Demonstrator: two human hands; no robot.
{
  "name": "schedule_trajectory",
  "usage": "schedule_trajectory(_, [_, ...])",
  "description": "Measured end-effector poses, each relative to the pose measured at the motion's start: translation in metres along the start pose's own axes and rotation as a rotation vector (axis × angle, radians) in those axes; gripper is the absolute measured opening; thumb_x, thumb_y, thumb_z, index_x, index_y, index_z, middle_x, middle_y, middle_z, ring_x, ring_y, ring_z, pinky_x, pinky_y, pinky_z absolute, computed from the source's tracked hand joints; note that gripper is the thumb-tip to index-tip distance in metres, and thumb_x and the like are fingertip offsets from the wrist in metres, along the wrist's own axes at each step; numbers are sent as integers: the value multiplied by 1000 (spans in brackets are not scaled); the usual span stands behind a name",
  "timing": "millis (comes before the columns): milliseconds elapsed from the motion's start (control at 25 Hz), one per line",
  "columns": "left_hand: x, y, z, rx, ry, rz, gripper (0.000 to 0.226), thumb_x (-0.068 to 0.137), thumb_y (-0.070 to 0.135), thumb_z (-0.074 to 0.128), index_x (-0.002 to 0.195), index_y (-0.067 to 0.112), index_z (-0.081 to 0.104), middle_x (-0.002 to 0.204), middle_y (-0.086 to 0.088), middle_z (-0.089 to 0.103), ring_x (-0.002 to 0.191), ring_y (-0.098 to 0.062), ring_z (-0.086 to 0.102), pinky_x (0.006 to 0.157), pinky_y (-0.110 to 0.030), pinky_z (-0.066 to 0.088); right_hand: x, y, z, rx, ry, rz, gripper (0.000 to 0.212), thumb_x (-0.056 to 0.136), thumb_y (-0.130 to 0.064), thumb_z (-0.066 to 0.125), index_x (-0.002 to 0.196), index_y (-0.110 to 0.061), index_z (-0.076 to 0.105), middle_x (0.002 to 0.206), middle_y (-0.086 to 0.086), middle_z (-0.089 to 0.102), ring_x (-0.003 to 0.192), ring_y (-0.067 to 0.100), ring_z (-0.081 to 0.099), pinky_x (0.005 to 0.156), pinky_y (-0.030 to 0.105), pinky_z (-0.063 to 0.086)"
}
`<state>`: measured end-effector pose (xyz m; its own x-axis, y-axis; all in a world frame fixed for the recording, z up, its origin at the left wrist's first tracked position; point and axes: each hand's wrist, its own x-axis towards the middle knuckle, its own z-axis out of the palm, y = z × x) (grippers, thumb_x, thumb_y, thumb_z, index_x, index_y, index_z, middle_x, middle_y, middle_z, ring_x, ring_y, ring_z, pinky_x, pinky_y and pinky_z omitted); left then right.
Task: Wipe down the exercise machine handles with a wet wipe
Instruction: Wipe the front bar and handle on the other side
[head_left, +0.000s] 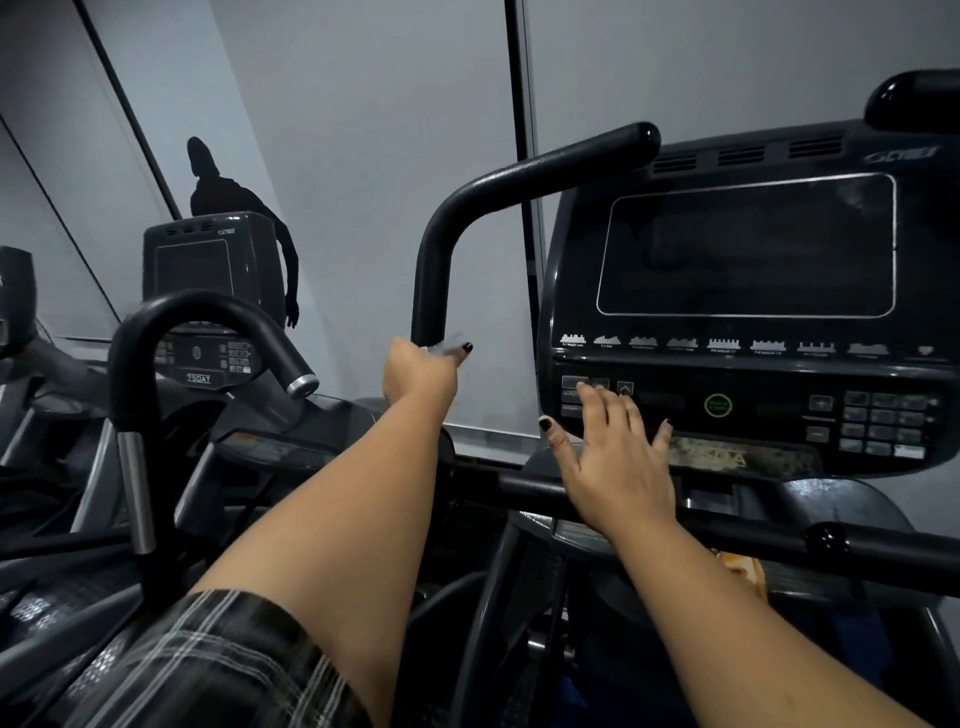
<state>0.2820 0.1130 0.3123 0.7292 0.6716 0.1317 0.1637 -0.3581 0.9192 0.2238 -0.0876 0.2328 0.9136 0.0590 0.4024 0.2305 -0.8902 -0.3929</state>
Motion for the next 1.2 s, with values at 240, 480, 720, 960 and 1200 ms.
schedule_trajectory(240, [-17,-17,-19,411,-141,13,57,71,62,74,107,19,62,98,-6,70,93,-32,64,83,-41,51,0,0,1,-7,14,0,80,90,-72,8,154,-25,15,159,0,26,149,24,14,117,63,9])
schedule_trajectory(480, [-65,-32,-51,1019,-188,34,69,85,63,57,129,12,43,121,-8,62,112,-31,59,100,-44,31,-3,-1,-3,-69,-24,-28,84,87,-73,1,154,-25,17,158,0,28,149,25,12,115,67,3])
schedule_trajectory(720, [-79,1,-92,1147,-789,203,85,83,84,27,141,24,44,151,-8,38,138,-30,37,115,-38,26,-6,1,-6,-82,-31,-36,94,81,-83,1,153,-26,17,157,2,31,150,25,10,114,69,-1])
schedule_trajectory(960, [-85,-12,-89,1367,-567,276,37,103,27,41,136,11,40,140,-11,46,123,-31,50,103,-39,39,-7,0,-6,-82,-16,-58,95,80,-86,6,154,-27,15,157,1,30,151,25,9,114,68,-2])
schedule_trajectory(1200, [-38,-34,-41,999,-328,106,49,92,30,44,139,17,42,136,-7,49,122,-34,52,97,-46,40,-4,0,-3,-69,16,-56,92,81,-85,5,153,-28,16,157,-1,30,150,24,9,115,66,1])
